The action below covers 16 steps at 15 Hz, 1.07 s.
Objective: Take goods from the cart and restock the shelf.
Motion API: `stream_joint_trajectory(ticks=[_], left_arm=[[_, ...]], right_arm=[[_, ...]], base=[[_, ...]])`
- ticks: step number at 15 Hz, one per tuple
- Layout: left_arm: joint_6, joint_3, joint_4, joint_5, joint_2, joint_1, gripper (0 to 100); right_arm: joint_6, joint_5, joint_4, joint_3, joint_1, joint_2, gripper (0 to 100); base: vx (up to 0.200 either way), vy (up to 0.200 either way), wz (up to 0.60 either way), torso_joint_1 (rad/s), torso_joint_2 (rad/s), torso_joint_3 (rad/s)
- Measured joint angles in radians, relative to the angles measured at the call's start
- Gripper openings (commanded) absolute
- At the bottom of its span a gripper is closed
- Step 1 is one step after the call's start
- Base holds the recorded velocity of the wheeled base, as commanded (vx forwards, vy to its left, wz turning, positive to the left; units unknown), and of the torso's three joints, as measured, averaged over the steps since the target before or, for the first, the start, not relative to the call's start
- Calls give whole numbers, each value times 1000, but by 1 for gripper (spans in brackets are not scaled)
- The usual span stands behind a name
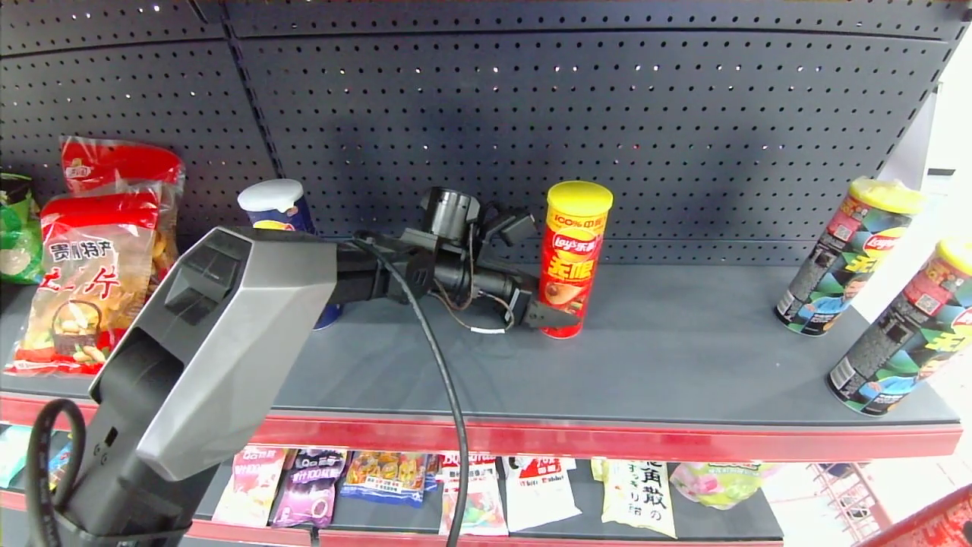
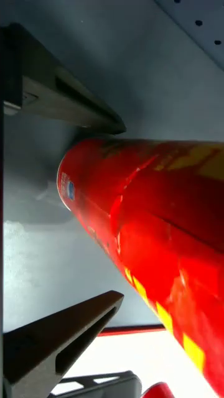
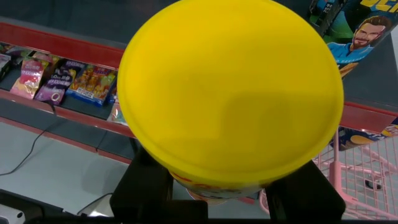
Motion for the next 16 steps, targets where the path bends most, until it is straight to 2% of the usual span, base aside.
stream_joint_trajectory(ticks=[3,6,8,12,16], left_arm=[[12,0,-5,3,4,3,100],[63,0,-21,3,4,16,100],[63,0,-15,4,-1,22,100],[39,0,42,5,-54,31,100],[46,0,16,9,-134,41,100]], right_arm=[[0,0,0,0,0,0,0],[0,0,0,0,0,0,0],[0,0,0,0,0,0,0],[0,0,0,-1,0,0,0],[0,1,0,-1,0,0,0]], base=[[0,0,0,0,0,0],[0,0,0,0,0,0],[0,0,0,0,0,0],[0,0,0,0,0,0],[0,0,0,0,0,0]])
